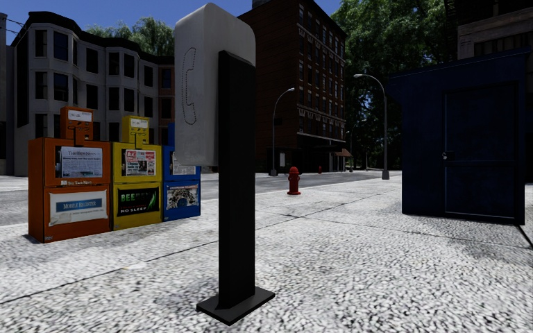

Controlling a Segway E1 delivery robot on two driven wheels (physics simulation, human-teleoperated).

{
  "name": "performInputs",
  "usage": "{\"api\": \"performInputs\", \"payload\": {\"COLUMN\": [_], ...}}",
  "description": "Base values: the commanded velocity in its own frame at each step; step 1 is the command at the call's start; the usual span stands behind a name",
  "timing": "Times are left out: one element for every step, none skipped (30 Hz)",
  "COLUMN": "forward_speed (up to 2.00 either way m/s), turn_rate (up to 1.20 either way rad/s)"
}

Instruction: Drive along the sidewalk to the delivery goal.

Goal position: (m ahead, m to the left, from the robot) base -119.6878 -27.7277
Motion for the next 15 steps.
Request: {"api": "performInputs", "payload": {"forward_speed": [0.00,0.00,0.00,0.00,0.00,0.00,0.00,0.14,0.33,0.46,0.54,0.54,0.61,0.63,0.63], "turn_rate": [0.00,0.00,0.00,0.03,0.14,0.23,0.23,0.27,0.34,0.37,0.45,0.45,0.51,0.55,0.57]}}
